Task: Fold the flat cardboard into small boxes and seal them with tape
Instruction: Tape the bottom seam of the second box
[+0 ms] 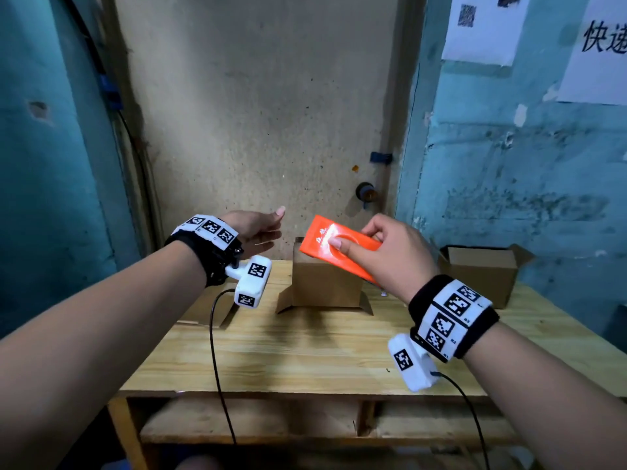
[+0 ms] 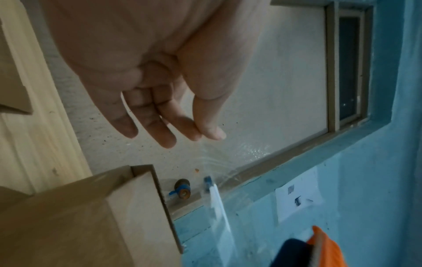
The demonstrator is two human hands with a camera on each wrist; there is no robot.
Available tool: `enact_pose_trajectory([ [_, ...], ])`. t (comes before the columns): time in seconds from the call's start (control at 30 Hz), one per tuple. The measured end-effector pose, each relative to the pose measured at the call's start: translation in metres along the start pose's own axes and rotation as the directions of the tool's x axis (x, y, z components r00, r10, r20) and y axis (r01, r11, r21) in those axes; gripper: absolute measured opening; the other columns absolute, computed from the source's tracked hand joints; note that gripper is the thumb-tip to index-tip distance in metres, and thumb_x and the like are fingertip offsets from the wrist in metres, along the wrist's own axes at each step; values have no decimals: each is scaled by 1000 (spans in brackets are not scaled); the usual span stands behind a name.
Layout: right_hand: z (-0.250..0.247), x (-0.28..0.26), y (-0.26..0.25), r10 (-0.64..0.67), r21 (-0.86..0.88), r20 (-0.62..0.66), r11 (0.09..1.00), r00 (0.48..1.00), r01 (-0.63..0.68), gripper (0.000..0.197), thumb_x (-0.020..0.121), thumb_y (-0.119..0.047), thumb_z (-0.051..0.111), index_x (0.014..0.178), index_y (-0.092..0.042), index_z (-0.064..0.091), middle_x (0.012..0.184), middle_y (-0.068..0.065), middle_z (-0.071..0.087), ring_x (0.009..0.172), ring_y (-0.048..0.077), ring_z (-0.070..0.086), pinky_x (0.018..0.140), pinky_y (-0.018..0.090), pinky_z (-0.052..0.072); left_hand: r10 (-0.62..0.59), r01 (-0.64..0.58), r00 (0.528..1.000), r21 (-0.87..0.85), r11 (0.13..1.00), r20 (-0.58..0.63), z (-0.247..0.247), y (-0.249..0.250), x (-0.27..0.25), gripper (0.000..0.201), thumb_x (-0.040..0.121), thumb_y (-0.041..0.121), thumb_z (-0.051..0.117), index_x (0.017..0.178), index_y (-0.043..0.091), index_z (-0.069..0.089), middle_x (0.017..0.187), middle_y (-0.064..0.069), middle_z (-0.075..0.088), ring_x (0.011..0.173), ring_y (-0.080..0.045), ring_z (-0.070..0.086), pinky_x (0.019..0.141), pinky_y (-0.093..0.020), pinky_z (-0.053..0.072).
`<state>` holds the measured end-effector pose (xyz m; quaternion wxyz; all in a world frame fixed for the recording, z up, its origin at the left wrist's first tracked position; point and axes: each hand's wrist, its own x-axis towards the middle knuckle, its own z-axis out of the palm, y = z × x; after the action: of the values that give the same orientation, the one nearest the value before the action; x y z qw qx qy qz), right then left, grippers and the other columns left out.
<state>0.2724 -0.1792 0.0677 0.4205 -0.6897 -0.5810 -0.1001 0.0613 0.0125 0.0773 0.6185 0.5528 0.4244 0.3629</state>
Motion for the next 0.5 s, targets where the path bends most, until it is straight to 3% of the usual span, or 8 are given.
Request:
enact_pose_trajectory([
  [0.13,-1,-8,3,-57,8,-16,998,998,58,58,72,-82,72,81,-25,60,70,-10,65,70,9,62,65,30,49,-22,13,996,101,995,92,-13,-8,-4,34,75,46,77,98,23,67,91,13,76,101,-9,73,90,-36,49],
  [0.3,7,-13,12,-51,31,15,998,999,51,56,71,-83,70,80,-28,61,70,-12,65,71,9,63,67,33,53,26,-35,998,136,990,65,-16,-15,-7,35,82,50,74,108,28,66,112,15,75,107,-18,71,99,-44,45],
  [0.4,13,-13,15,25,117,4,993,1000,-25,58,70,-83,70,79,-27,60,67,-11,66,66,8,64,62,33,52,149,-149,989,-26,988,-16,-9,-14,-3,33,75,45,80,100,26,69,113,9,73,113,-18,64,103,-44,44],
  [0.5,19,-11,20,83,217,41,972,996,-90,65,62,-86,71,79,-25,62,68,-10,69,64,11,67,64,40,57,244,-244,970,-111,963,-16,-3,-16,-2,13,87,28,75,90,18,68,102,-3,77,101,-15,71,100,-39,48],
])
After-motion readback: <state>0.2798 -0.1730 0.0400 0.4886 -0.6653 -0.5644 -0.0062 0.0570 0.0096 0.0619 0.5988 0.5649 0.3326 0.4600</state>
